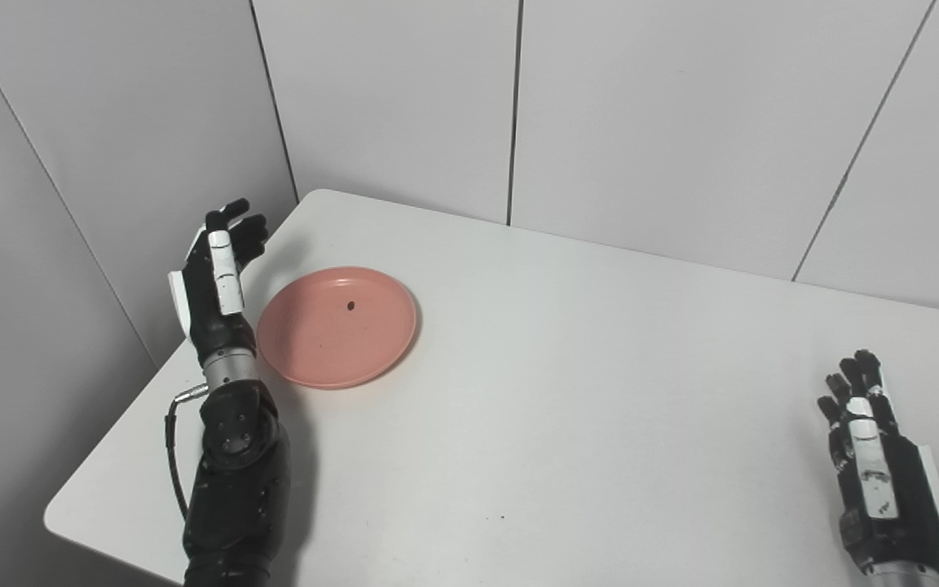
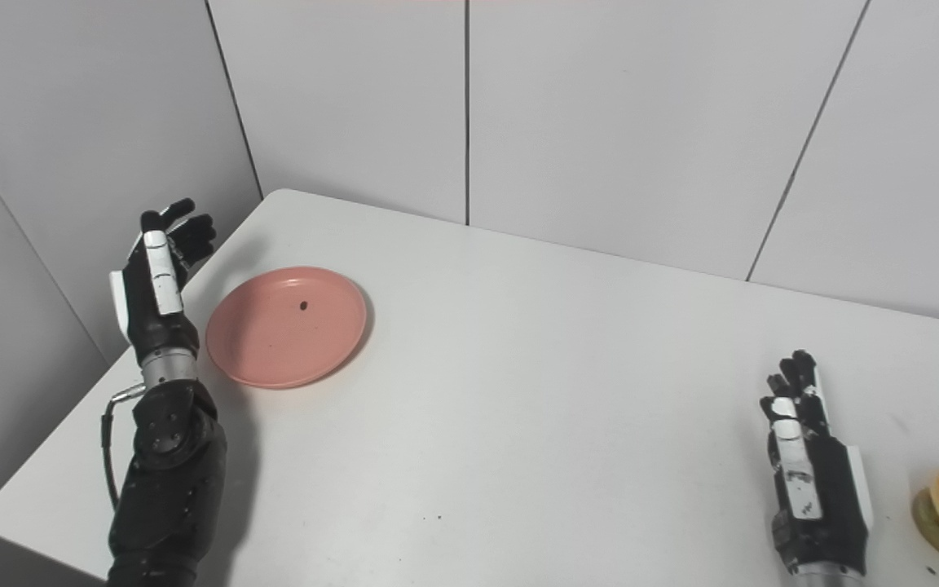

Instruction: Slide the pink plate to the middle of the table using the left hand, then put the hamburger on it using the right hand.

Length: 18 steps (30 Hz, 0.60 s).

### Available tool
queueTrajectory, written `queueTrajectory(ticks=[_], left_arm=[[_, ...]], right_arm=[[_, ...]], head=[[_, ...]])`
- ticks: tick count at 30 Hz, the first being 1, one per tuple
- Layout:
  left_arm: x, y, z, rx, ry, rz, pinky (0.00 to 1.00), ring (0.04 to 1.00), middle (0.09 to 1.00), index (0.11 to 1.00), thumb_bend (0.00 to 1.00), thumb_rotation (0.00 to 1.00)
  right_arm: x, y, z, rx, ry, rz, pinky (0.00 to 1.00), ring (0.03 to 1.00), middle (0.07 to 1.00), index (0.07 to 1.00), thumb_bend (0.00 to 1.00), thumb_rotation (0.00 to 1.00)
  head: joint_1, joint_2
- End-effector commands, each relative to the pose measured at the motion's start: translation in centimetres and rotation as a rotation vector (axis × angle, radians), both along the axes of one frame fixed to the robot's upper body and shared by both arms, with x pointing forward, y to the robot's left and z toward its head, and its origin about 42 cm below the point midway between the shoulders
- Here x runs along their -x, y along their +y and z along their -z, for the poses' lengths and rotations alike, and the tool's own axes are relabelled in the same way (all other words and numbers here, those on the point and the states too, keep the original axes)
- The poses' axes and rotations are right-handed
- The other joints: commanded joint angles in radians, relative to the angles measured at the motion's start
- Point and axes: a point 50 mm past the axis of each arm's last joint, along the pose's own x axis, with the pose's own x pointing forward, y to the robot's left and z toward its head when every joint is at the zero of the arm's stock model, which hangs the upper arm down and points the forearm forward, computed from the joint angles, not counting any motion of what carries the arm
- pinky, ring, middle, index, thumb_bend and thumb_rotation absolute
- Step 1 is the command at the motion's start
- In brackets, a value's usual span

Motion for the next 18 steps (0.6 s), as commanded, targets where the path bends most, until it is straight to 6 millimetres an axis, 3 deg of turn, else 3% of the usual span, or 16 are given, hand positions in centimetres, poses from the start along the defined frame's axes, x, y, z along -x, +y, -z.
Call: queueTrajectory(ticks=[1,10,14,18], left_arm=[[-0.6,1.2,-2.2,-0.043,-0.07,-0.007,0.68,0.678,0.663,0.667,0.79,1.0],[-1.0,2.7,-0.5,-0.013,0.024,0.018,0.76,0.72,0.702,0.713,0.82,1.0],[-1.3,2.8,0.2,-0.012,0.061,0.056,0.75,0.747,0.727,0.733,0.81,1.0],[-1.7,2.5,1.0,-0.003,0.109,0.099,0.82,0.792,0.766,0.763,0.82,1.0]], right_arm=[[-0.4,-0.2,-1.3,-0.004,-0.071,-0.001,1.0,1.0,1.0,1.0,0.58,0.8],[-0.3,-0.2,-1.4,-0.009,-0.069,0.0,1.0,1.0,1.0,1.0,0.58,0.79],[-0.4,-0.2,-1.4,-0.006,-0.074,-0.003,1.0,1.0,1.0,1.0,0.58,0.79],[-0.3,-0.1,-1.5,-0.007,-0.073,0.001,1.0,1.0,1.0,1.0,0.58,0.79]], head=[[-0.001,0.0],[-0.002,0.001],[-0.005,0.001],[-0.008,0.002]])
